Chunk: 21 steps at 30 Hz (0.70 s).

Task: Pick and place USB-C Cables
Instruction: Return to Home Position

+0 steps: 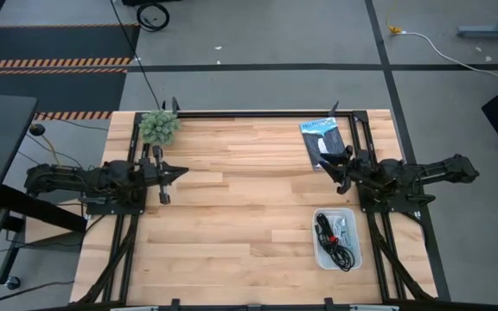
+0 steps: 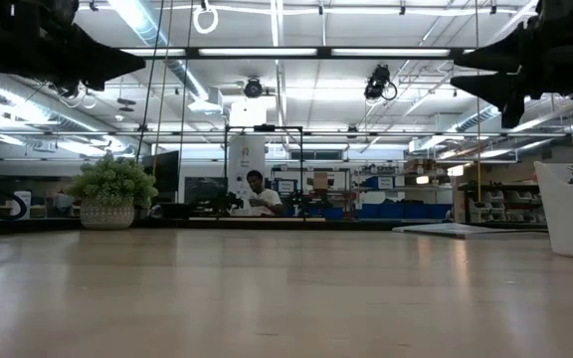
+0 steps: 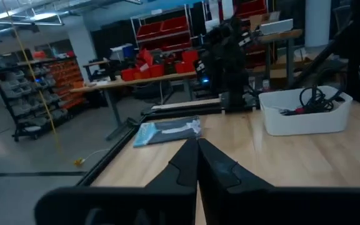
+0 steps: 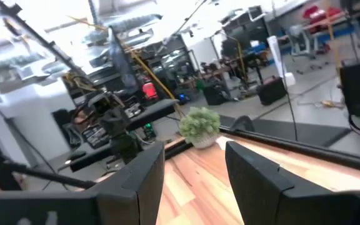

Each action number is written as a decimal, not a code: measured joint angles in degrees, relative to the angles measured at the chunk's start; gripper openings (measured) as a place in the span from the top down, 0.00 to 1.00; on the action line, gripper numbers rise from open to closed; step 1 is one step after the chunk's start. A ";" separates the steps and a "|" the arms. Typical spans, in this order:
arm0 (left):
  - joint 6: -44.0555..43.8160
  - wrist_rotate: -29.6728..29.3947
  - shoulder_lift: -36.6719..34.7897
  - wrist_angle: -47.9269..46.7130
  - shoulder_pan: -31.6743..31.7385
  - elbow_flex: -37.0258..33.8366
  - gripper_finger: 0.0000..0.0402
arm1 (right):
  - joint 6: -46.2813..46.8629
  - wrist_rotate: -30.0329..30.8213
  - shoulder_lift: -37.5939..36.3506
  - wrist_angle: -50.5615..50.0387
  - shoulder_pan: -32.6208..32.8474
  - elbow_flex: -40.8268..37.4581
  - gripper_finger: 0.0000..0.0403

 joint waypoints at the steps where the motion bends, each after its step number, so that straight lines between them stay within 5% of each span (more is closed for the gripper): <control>1: -0.05 0.01 0.00 -0.01 0.00 0.00 0.98 | 0.78 0.77 0.00 -0.34 0.00 0.00 0.56; 12: -13.13 0.19 0.04 -9.97 -0.02 0.00 0.97 | -1.95 1.25 0.00 -1.09 0.02 0.00 0.56; 16: -23.48 0.18 0.01 -8.98 -0.02 0.00 0.97 | -2.00 1.25 0.00 -1.09 0.02 0.00 0.56; 21: -25.57 0.17 0.02 -8.57 0.00 0.00 0.97 | -2.02 1.25 0.00 -1.11 0.02 0.00 0.56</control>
